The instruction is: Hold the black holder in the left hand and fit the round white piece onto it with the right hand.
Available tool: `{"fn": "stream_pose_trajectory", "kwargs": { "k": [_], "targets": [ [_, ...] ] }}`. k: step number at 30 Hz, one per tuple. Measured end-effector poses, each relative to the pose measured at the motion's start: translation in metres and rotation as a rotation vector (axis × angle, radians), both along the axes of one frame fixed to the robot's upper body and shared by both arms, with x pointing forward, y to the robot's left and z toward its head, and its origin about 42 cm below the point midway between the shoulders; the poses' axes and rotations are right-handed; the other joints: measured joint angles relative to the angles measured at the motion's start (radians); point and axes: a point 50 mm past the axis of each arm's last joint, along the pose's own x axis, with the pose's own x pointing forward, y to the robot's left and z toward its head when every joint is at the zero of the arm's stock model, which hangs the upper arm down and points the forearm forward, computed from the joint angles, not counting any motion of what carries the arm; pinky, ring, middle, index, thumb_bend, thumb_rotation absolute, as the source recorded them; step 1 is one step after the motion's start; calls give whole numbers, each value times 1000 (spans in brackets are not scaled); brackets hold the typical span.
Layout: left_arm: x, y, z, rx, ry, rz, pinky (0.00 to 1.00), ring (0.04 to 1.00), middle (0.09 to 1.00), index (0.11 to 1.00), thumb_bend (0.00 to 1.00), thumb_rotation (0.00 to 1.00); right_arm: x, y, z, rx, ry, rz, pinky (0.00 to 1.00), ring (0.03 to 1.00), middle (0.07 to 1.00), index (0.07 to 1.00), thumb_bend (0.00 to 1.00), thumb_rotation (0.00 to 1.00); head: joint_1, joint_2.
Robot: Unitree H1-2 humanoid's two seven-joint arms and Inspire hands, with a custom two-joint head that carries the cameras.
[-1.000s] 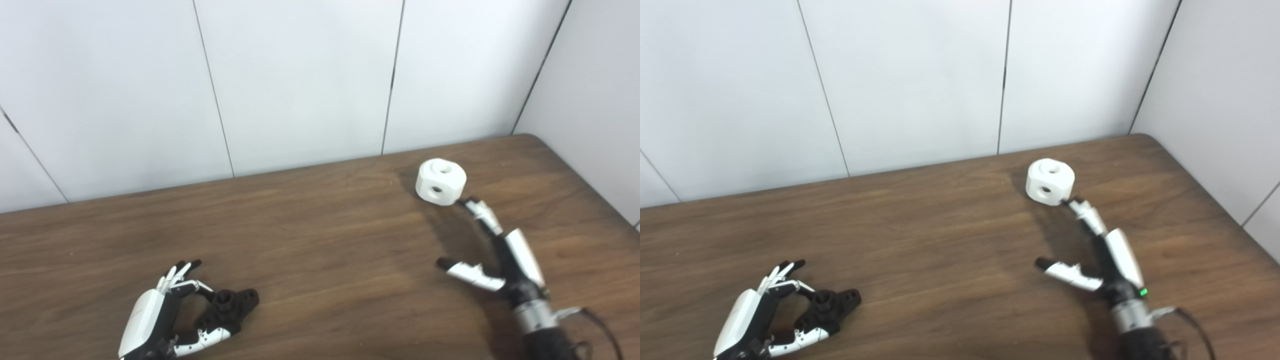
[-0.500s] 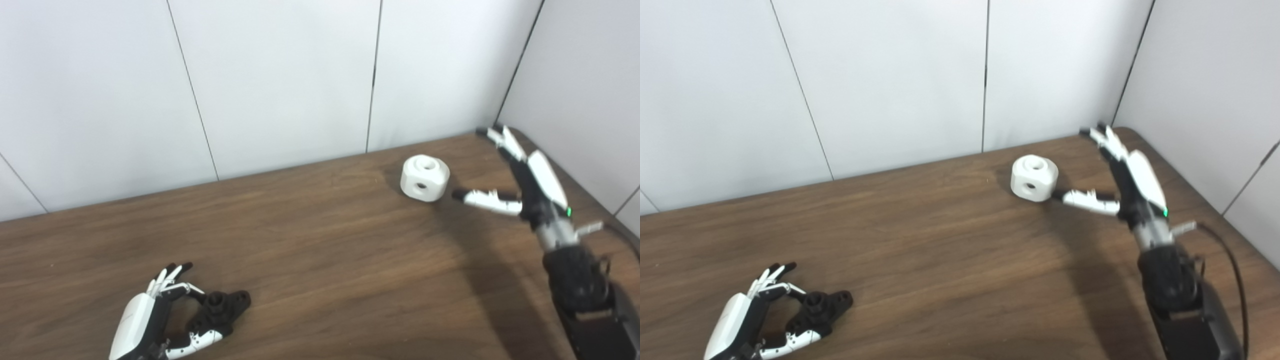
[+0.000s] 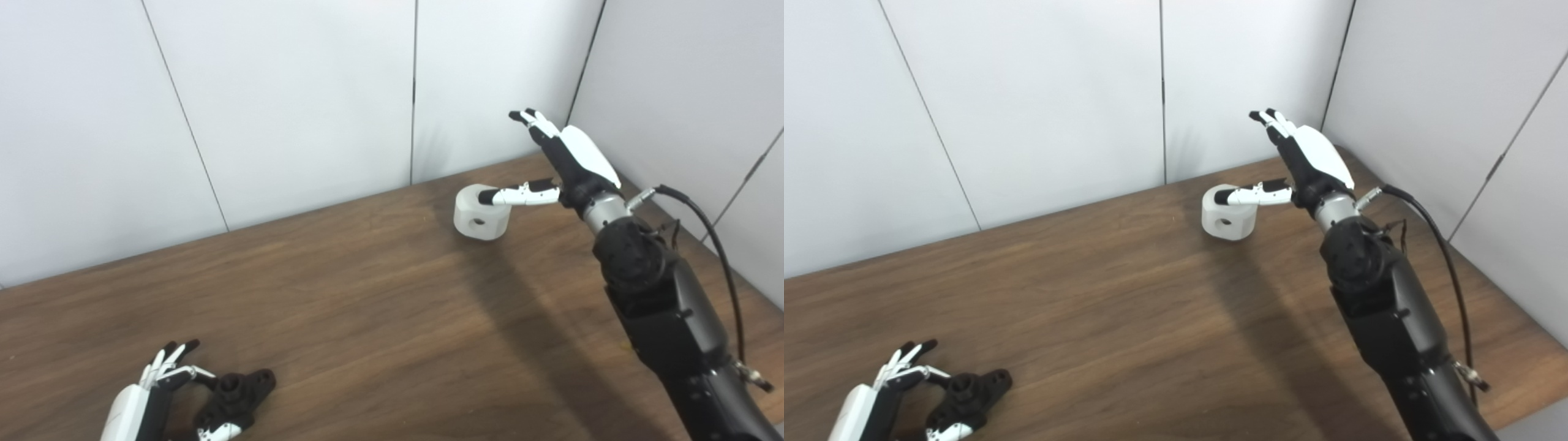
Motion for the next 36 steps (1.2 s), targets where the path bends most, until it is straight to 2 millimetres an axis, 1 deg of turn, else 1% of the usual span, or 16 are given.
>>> {"fn": "stream_pose_trajectory", "kwargs": {
  "k": [4, 10, 14, 19, 23, 26, 29, 36],
  "targets": [
    [0, 0, 0, -8, 3, -1, 1000, 1000, 911, 482, 516, 34, 7, 7, -6, -14, 37, 1, 1000, 1000, 1000, 909, 1000, 542, -3, -3],
    [0, 1, 0, -13, 5, -2, 1000, 1000, 909, 482, 516, 34, 19, 10, -16, -44, 93, -27, 1000, 1000, 1000, 873, 1000, 532, -11, -6],
    [0, 1, 0, -14, 6, -3, 1000, 1000, 909, 482, 516, 34, 24, 11, -20, -72, 125, -43, 1000, 1000, 1000, 872, 1000, 585, -12, -6],
    [0, 2, 0, -12, 7, -3, 1000, 1000, 909, 482, 516, 34, 29, 10, -29, -105, 179, -58, 1000, 1000, 1000, 870, 1000, 615, -14, -6],
    [0, 2, 1, -11, 8, -3, 1000, 1000, 909, 482, 516, 34, 34, 11, -35, -100, 211, -76, 1000, 1000, 1000, 898, 1000, 596, -14, -6],
    [0, 2, 1, -11, 8, -3, 1000, 1000, 908, 482, 516, 34, 35, 16, -37, -98, 226, -75, 1000, 1000, 1000, 908, 1000, 572, -12, -8],
    [0, 2, 1, -11, 8, -3, 1000, 1000, 909, 482, 516, 34, 39, 18, -40, -97, 238, -90, 995, 1000, 1000, 928, 1000, 574, -14, -6],
    [0, 2, 1, -8, 12, -3, 1000, 1000, 906, 482, 516, 34, 39, 19, -44, -119, 260, -114, 993, 1000, 1000, 944, 1000, 549, -11, -5]
  ]
}}
